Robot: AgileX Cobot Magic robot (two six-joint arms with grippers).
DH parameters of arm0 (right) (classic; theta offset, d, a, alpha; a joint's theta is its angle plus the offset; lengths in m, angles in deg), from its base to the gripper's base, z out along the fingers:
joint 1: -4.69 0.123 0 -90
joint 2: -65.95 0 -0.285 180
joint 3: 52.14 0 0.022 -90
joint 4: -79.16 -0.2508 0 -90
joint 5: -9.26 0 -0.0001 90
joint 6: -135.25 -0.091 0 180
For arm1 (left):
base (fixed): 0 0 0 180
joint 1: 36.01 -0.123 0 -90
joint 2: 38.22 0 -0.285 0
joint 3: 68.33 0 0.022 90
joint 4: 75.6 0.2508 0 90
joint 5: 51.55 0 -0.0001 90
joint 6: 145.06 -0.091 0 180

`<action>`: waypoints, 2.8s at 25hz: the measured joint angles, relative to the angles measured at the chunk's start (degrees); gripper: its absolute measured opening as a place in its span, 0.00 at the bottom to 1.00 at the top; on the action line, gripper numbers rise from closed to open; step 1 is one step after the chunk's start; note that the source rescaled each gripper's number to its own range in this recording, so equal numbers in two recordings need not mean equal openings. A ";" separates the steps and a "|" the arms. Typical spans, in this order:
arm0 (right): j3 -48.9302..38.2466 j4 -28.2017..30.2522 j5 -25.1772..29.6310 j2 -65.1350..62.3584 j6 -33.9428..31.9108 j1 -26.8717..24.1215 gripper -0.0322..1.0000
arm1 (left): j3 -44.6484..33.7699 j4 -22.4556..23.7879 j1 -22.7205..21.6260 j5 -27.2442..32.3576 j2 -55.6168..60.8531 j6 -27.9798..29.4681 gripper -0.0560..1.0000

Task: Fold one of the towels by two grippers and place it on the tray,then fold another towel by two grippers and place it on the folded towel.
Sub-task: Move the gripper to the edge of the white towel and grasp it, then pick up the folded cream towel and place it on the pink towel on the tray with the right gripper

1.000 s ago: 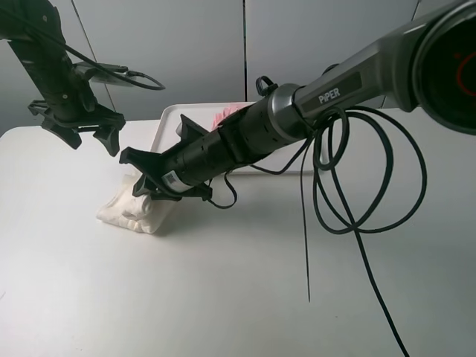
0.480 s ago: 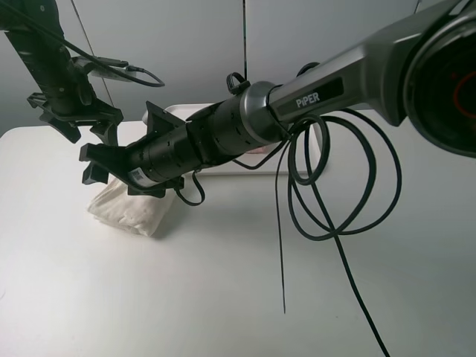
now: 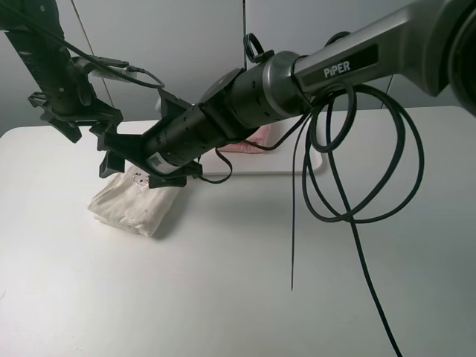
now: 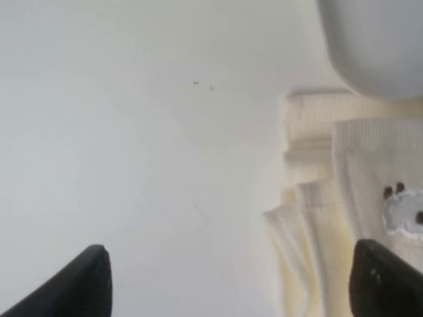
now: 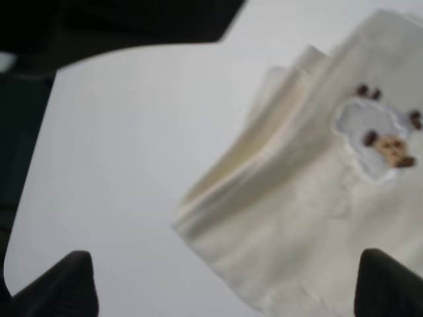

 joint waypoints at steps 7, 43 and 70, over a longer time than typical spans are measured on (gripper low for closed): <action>0.00 15.33 3.67 1.54 -15.04 -4.09 0.85 | 0.00 -1.01 0.00 0.00 -0.19 0.00 0.95; 2.82 2.92 4.51 7.17 3.70 -4.25 0.09 | 0.00 -0.54 -0.01 0.10 -0.55 -0.27 0.95; 28.02 31.59 20.50 3.44 -18.53 -22.43 0.09 | 0.00 -13.10 -4.55 1.60 -0.04 -9.40 0.95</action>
